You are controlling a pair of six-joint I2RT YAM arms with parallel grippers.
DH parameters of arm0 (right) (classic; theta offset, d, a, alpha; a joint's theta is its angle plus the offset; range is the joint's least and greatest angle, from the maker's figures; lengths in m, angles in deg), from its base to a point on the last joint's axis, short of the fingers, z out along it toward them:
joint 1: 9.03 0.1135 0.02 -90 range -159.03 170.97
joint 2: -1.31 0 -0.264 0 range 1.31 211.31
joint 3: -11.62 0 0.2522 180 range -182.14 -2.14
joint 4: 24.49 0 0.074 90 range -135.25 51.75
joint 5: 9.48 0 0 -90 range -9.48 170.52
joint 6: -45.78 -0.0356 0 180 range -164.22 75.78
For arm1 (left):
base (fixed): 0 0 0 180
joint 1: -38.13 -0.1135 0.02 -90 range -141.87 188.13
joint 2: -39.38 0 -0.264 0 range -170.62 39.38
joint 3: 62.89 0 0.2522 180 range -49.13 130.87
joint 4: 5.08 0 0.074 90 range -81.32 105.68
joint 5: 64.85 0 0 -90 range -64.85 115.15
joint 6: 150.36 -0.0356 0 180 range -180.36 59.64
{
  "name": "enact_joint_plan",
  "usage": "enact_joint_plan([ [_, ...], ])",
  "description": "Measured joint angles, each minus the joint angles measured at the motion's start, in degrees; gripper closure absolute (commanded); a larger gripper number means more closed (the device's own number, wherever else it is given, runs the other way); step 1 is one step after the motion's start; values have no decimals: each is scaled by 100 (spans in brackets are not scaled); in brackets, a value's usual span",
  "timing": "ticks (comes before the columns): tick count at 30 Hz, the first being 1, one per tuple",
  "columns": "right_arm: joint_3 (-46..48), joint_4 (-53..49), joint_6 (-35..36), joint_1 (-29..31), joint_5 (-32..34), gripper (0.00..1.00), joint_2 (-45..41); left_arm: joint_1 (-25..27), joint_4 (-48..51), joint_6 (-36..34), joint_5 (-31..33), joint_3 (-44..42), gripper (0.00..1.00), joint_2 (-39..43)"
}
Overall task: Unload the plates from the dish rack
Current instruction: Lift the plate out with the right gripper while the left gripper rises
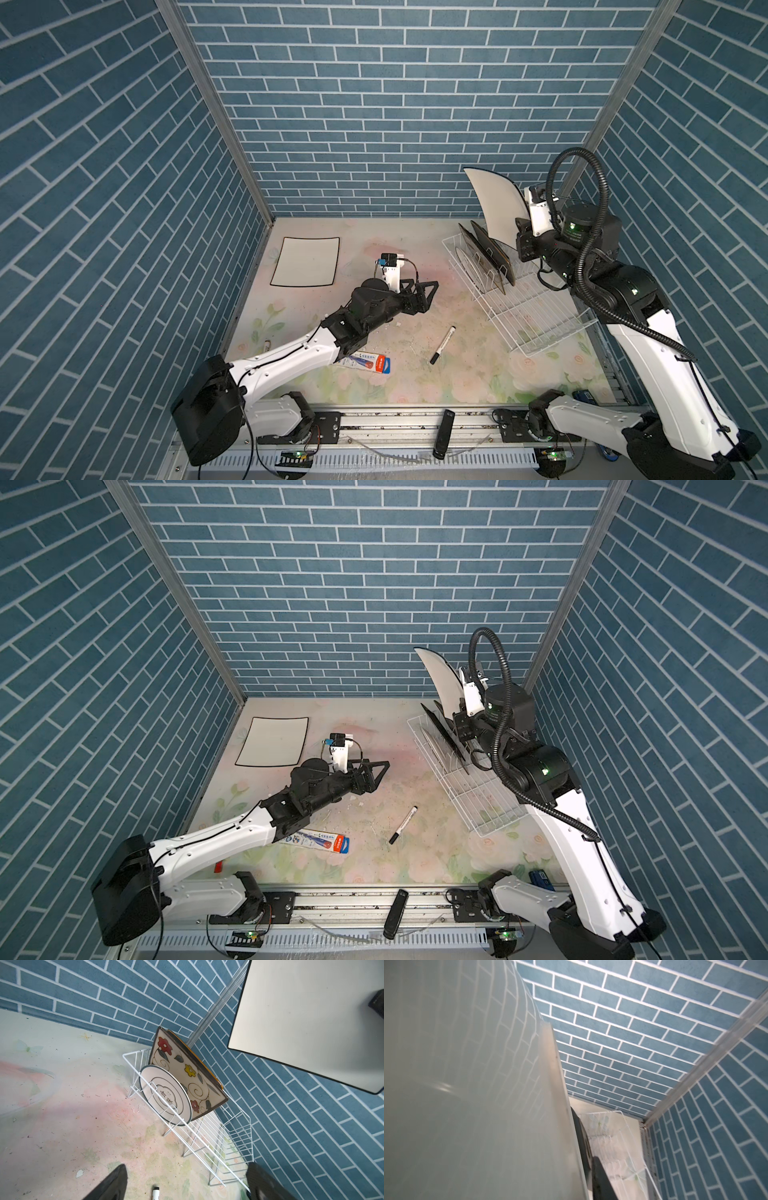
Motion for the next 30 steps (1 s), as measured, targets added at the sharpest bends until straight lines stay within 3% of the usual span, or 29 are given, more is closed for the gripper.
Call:
enact_joint_plan([
  [6, 1209, 1641, -820, 0, -940, 100, -354, -83, -393, 39, -15, -251, 5, 238],
  [18, 2870, 4188, -2090, 0, -1740, 100, -632, -232, -1631, 151, -199, -728, 6, 258],
  [30, 3021, 4931, -2601, 9, -1884, 100, -195, -459, -2446, 621, -479, -844, 7, 81],
])
